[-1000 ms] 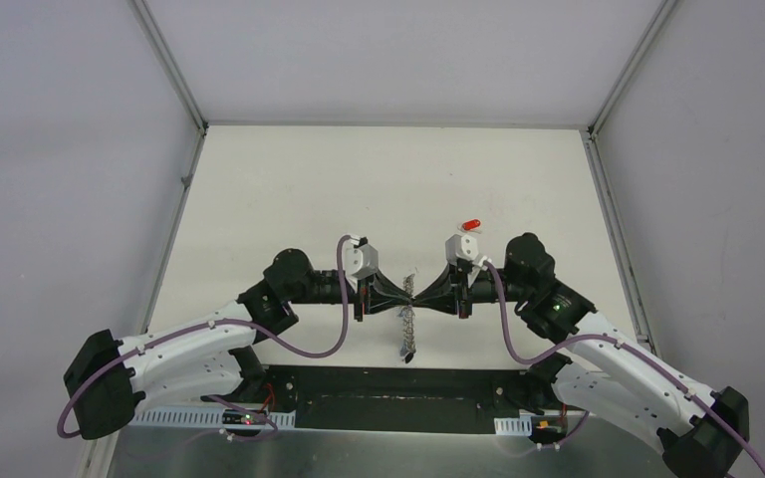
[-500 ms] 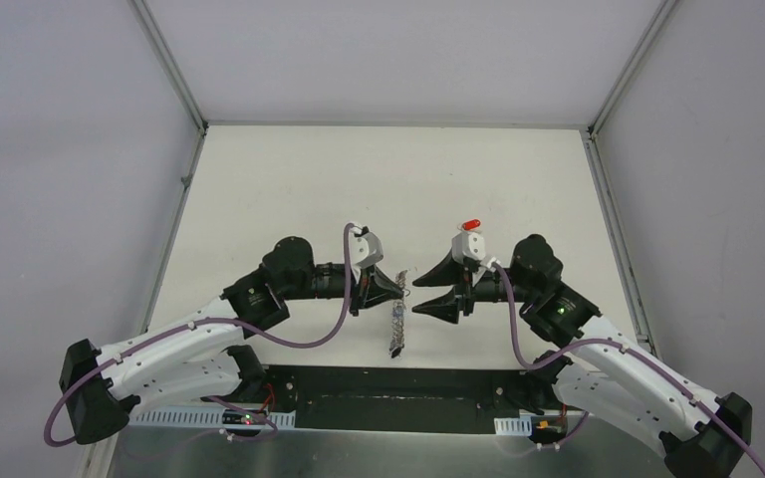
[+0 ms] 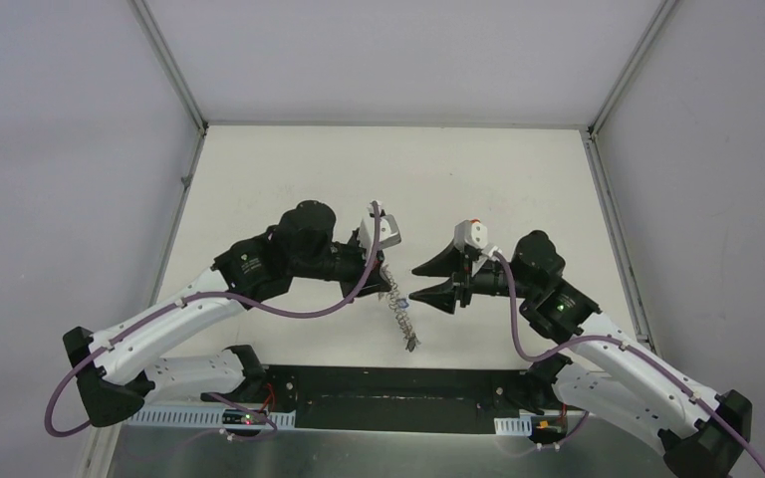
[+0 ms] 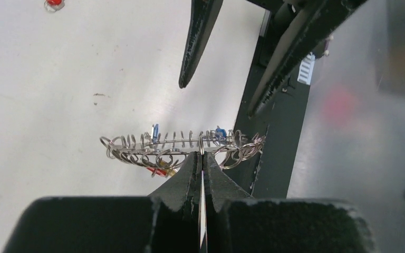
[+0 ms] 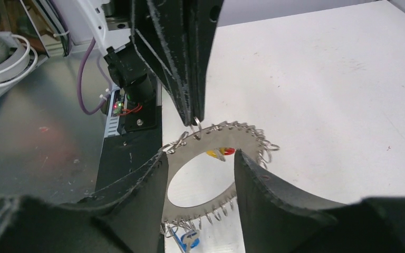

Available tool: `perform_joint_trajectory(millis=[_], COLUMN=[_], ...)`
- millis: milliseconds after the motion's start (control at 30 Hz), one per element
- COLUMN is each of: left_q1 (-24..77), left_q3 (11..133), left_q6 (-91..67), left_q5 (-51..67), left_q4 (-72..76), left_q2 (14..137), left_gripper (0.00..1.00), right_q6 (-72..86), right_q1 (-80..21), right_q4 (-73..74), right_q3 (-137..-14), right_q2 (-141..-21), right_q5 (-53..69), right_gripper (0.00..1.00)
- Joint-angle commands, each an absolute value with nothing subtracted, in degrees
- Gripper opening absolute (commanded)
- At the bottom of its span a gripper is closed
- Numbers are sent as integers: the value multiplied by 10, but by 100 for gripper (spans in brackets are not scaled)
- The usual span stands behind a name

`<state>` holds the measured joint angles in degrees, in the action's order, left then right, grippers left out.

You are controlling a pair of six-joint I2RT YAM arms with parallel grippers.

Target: Put the keys on the keyring

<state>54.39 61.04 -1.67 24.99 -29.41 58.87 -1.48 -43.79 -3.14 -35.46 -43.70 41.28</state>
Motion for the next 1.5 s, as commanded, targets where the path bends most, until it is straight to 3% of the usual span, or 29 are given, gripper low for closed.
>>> perform_joint_trajectory(millis=[0,267,433,1000,1167,1467], left_q1=[546,546,546,546,546,546], left_q3=[689,779,820,822,817,808], left_q6=[34,74,96,97,96,91], left_q5=[236,245,244,264,272,282], left_q4=[-382,-484,-516,-519,-518,-512], left_q2=[594,638,666,673,671,673], left_gripper=[0,0,0,0,0,0], right_q6=[38,97,94,77,79,93], right_q1=[-441,-467,-485,-501,-501,-504], right_q4=[-119,-248,-258,-240,-243,-267], right_q3=[-369,-352,-362,-371,-369,-368], right_q2=[-449,-511,-537,-564,-563,-573], right_q5=[391,405,412,411,416,418], right_gripper=[49,36,34,28,18,18])
